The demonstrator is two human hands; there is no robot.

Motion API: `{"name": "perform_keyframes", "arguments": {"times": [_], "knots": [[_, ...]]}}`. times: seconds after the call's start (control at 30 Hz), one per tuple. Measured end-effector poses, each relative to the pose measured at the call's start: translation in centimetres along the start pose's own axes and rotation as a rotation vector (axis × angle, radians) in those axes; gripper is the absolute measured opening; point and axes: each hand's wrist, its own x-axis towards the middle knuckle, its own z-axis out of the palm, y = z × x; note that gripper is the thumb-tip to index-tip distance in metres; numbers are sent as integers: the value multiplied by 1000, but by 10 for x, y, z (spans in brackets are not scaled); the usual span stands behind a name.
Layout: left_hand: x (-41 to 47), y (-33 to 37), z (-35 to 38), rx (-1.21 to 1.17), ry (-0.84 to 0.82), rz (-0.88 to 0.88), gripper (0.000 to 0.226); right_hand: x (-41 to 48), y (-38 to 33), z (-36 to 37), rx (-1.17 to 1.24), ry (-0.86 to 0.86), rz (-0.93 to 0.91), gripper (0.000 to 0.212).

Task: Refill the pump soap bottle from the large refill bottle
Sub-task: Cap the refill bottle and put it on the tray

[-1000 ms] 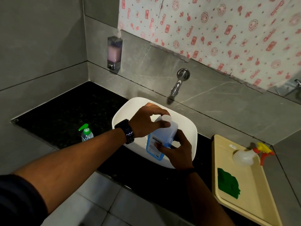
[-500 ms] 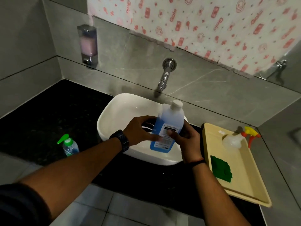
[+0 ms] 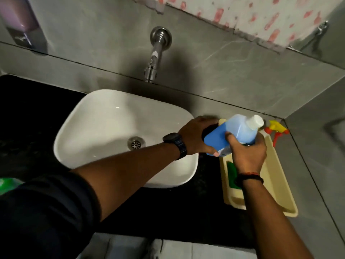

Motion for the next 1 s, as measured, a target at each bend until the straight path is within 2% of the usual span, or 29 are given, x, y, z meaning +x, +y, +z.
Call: {"name": "perform_keyframes", "arguments": {"times": [0.1,0.17,0.33,0.47,0.63,0.77,1.0], "knots": [[33,-8,37,39,4,-28,80,47,33,-9,-22,10,11,64],[55,-19,64,73,-70,-99,76,75,58,-11,-44,9,28,62],[101,-49,117,278,-227,-129,66,130,115,1,-98,-40,85,68],[117,-70,149,374,-289,-190,81,156,148,18,-104,-48,114,69],[129,-95,178,593,-404,-123,111,175,180,38,-103,-22,89,67],[128,-112,191,655,-506,-104,116,182,200,48,-95,14,101,66],[133,-115,195,718,-505,-41,124,208,208,73,-79,27,51,71]]}}
